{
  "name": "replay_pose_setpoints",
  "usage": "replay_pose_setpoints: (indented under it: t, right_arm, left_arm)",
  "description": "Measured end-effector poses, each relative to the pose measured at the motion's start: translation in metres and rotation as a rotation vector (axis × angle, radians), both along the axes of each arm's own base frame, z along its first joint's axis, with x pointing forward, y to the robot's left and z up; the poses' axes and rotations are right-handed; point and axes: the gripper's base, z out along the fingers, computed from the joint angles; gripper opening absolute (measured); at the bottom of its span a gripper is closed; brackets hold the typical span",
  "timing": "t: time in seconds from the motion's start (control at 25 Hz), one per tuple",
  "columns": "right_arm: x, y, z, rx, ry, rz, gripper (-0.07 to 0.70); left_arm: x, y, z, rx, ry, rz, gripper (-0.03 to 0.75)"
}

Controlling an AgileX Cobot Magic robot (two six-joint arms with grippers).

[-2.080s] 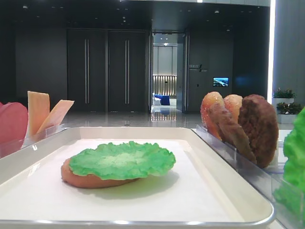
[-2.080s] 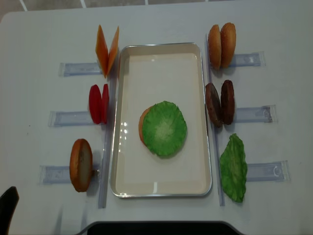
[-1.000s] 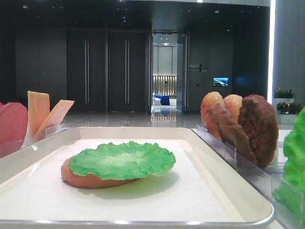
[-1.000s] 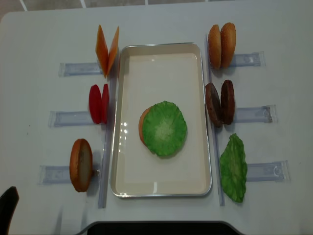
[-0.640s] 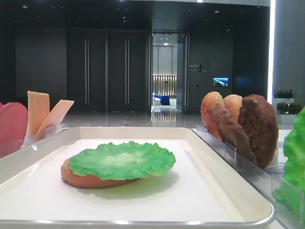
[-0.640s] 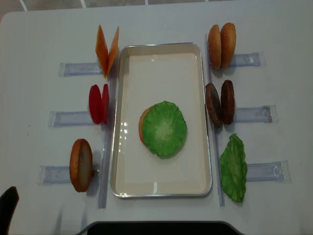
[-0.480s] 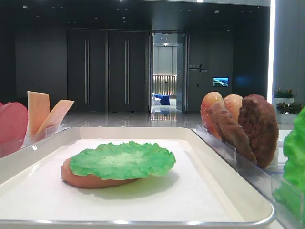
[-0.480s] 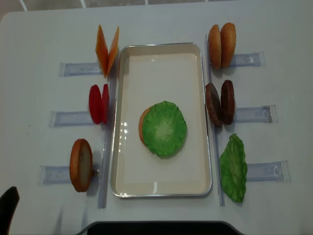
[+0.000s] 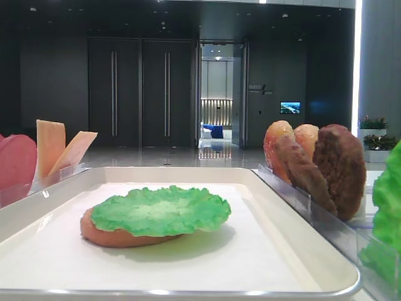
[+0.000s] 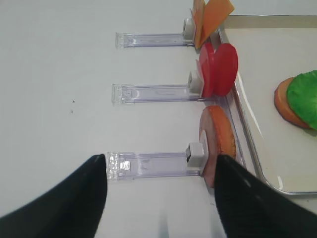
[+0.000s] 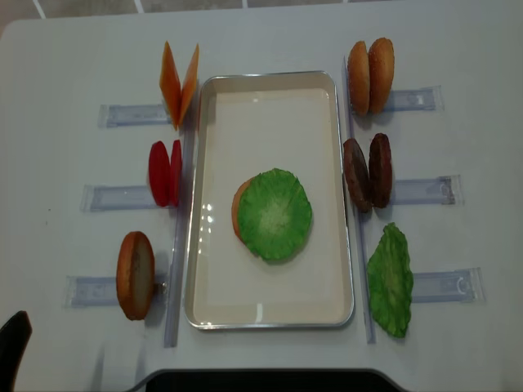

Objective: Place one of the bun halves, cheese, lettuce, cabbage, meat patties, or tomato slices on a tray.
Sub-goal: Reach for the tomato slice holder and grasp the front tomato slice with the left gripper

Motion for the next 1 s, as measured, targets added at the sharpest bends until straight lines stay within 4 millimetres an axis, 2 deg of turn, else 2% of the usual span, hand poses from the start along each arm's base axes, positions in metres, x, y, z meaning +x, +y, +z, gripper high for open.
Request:
replay_pose_setpoints:
  t: [0.32, 0.52, 0.8, 1.0]
  right_arm:
    - [0.0, 0.0, 0.0, 0.0, 0.0, 0.0, 0.391]
    - [0.0, 0.0, 0.0, 0.0, 0.0, 0.0, 0.391]
    - [0.0, 0.0, 0.0, 0.0, 0.0, 0.0, 0.391]
    - [0.0, 0.0, 0.0, 0.0, 0.0, 0.0, 0.391]
  left_arm:
    - [0.0, 0.0, 0.0, -0.007, 0.0, 0.004, 0.517]
    - [0.005, 0.0, 0.005, -0.098, 0.067, 0.061, 0.517]
    - [0.041, 0.005, 0.031, -0.083, 0.287, 0.105, 0.517]
    - [0.077, 0.011, 0.043, -0.052, 0.478, 0.169, 0.517]
